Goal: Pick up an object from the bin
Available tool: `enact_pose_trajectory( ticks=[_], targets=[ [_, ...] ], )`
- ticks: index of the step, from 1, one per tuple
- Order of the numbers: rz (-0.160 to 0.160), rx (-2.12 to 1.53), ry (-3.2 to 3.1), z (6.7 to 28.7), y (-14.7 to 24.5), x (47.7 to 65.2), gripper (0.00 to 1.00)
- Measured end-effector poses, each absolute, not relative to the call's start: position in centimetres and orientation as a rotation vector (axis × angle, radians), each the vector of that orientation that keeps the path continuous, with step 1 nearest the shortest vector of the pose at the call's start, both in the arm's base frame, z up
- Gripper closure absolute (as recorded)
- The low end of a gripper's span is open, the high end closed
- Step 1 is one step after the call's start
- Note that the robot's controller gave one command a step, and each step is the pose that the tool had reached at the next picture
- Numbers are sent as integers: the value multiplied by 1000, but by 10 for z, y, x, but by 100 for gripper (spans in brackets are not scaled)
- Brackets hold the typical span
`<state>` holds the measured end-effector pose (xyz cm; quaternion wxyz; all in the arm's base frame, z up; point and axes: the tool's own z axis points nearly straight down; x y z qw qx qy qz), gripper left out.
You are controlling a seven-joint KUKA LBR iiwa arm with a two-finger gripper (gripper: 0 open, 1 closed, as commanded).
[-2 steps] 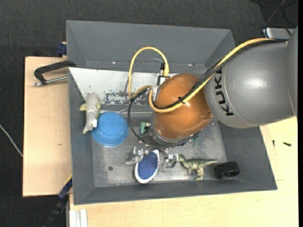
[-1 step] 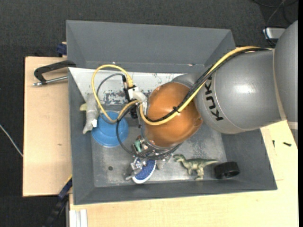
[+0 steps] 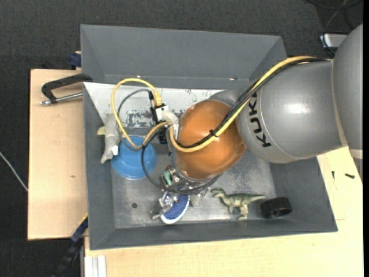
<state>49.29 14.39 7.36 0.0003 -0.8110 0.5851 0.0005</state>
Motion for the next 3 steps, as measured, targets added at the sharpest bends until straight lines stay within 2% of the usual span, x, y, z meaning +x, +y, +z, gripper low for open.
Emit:
enact_pose_trajectory(
  ticks=[1, 2, 3],
  targets=[
    [-1, -2548, 1840, 75, 143, 494, 100],
    [0, -2539, 1840, 104, 145, 494, 100],
    [-7, -2532, 1842, 183, 147, 496, 100]
  ],
)
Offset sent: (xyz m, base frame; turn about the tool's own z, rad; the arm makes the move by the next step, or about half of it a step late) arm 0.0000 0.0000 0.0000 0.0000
